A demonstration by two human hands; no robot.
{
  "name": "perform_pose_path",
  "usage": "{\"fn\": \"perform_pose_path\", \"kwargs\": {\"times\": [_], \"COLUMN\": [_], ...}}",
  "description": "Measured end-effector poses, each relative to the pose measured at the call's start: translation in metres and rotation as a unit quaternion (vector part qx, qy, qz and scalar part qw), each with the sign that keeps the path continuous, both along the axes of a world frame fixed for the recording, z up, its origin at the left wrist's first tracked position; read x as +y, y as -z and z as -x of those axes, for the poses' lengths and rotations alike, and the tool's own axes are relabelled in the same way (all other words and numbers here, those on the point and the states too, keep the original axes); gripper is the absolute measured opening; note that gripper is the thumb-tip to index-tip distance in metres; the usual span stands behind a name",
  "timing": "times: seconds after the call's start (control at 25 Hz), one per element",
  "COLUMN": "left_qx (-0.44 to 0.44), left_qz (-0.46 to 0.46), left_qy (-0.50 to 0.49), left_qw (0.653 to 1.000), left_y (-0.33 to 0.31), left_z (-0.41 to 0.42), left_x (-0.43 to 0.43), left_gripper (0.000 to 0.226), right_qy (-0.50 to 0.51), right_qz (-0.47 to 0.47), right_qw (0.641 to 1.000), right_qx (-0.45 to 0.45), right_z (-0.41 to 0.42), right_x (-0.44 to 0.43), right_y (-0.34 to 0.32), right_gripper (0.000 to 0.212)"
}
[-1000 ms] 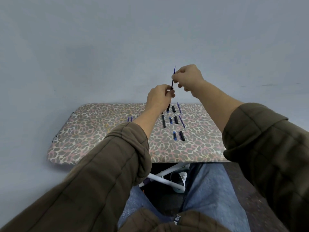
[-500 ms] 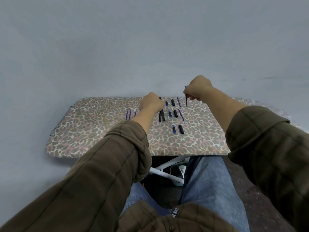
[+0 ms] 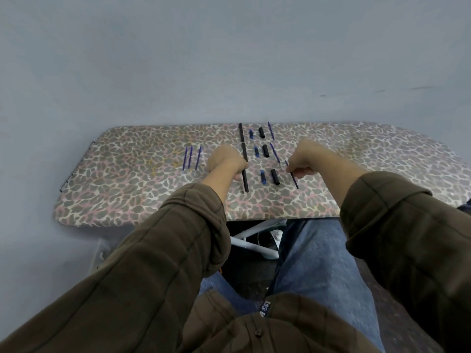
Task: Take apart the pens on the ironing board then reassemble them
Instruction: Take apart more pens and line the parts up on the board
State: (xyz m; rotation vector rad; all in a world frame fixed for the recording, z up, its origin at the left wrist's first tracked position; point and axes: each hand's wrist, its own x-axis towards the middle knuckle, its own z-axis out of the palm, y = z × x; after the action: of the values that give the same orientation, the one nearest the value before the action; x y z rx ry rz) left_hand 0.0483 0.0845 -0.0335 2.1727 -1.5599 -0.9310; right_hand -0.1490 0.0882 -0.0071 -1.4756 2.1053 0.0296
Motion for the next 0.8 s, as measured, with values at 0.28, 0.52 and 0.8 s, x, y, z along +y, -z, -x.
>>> {"fn": "perform_pose_path", "kwargs": {"times": [0.28, 0.52, 0.8], "left_qx": [0.007, 0.004, -0.004], "left_qz": [-0.036, -0.055, -0.06], "left_qy": [-0.005, -0.004, -0.011], "left_qw": [0.999, 0.998, 0.998], "left_y": [0.015, 0.016, 0.015], "left_z": [0.006, 0.009, 0.009], "left_x": [0.0, -0.002, -0.004], "left_gripper": [0.025, 0.027, 0.026], "right_qy": [-0.026, -0.017, 0.001], "right_qz": [-0.124, -0.15, -0.117], "right_qw": [0.992, 0.988, 0.992], "right_qx": [-0.002, -0.018, -0.043], "right_z": [-0.005, -0.006, -0.002], "right_x": [0.002, 0.0, -0.005], "right_y": [0.016, 0.021, 0.026], "right_gripper": [0.026, 0.026, 0.021]}}
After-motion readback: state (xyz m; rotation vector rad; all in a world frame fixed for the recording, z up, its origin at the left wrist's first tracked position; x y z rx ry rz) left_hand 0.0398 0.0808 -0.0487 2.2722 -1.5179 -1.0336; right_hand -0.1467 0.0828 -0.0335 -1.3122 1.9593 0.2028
